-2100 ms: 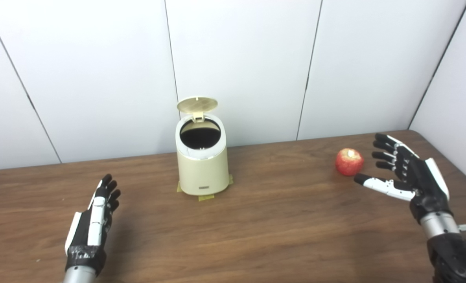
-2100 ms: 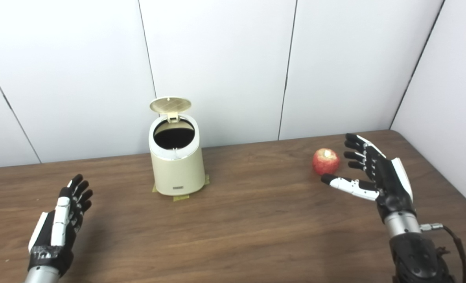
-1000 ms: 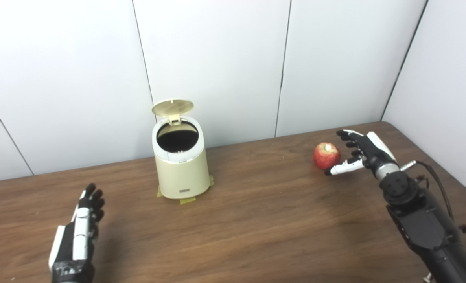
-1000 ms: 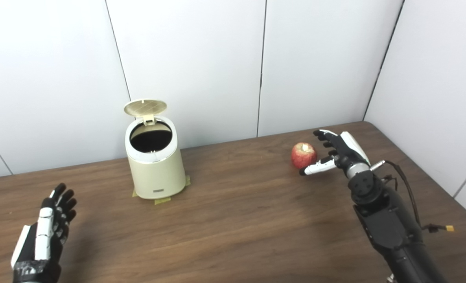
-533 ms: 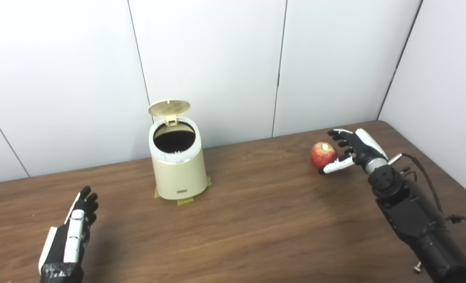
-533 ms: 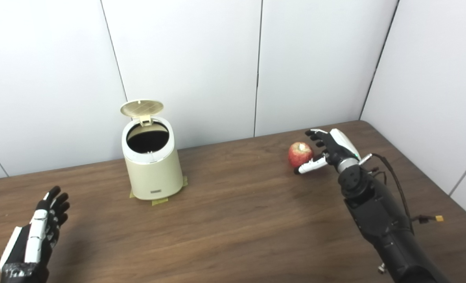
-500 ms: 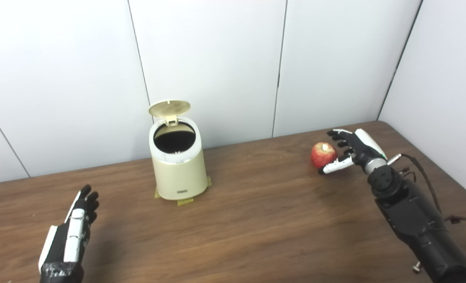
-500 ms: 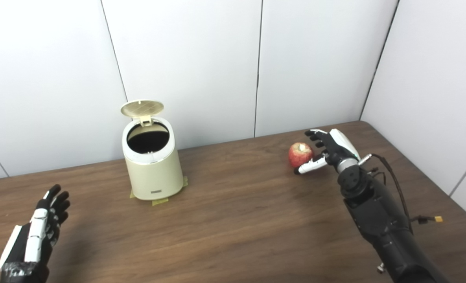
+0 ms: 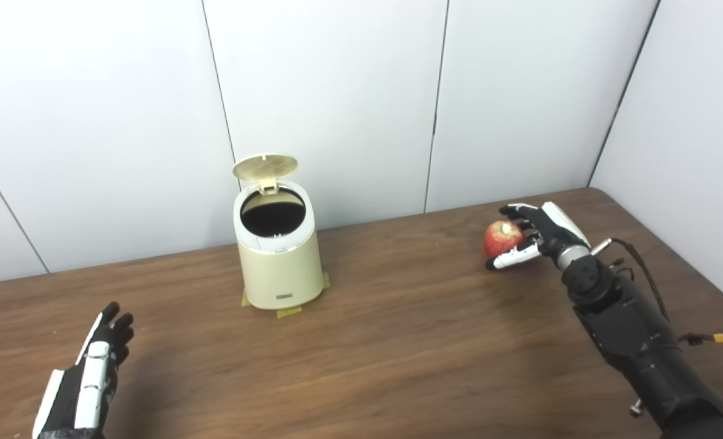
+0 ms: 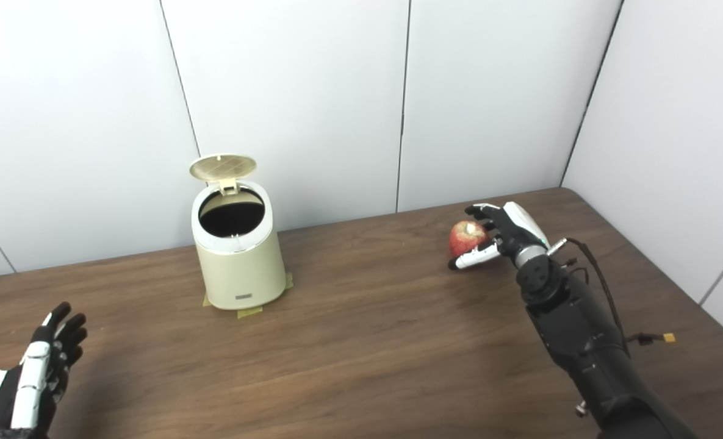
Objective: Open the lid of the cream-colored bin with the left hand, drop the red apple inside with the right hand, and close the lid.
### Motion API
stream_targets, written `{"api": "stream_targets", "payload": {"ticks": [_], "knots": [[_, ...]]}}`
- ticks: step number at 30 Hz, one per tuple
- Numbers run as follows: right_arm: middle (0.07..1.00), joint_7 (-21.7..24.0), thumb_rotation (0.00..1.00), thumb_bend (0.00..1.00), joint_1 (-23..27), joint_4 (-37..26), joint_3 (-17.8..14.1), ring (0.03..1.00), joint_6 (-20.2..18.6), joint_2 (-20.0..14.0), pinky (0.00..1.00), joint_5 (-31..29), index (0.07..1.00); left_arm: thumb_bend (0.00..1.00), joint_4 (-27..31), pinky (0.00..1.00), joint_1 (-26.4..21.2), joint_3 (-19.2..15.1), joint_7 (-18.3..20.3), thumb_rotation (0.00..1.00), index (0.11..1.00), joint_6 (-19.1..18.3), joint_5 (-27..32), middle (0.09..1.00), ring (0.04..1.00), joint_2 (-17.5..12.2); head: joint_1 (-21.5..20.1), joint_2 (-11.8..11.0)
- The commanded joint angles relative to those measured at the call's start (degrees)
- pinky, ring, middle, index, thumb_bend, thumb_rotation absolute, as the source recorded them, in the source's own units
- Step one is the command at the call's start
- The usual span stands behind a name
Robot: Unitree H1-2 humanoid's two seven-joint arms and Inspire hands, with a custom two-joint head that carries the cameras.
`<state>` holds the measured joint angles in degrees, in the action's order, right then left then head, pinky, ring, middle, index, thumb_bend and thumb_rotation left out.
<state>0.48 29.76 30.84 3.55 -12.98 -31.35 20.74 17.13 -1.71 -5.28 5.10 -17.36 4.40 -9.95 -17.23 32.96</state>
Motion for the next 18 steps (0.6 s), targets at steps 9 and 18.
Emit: {"api": "stream_targets", "payload": {"ticks": [9,18], "knots": [[0.804,-2.77,0.14,0.90,2.63,1.19,1.90,0.754,4.96,-1.85,0.65,3.60,0.793,0.46,4.50,1.00,-1.50,0.50,-0.45,1.00,1.000,-1.16,-1.02,0.971,0.989,-0.48,-0.15,0.41],[0.694,-6.69,0.01,0.88,1.77,1.19,0.76,0.618,6.47,-0.60,0.55,4.14,0.730,0.45,4.87,1.00,-1.39,0.43,-0.59,1.00,1.000,-1.32,-1.65,0.968,0.983,-0.16,-0.65,0.75]]}}
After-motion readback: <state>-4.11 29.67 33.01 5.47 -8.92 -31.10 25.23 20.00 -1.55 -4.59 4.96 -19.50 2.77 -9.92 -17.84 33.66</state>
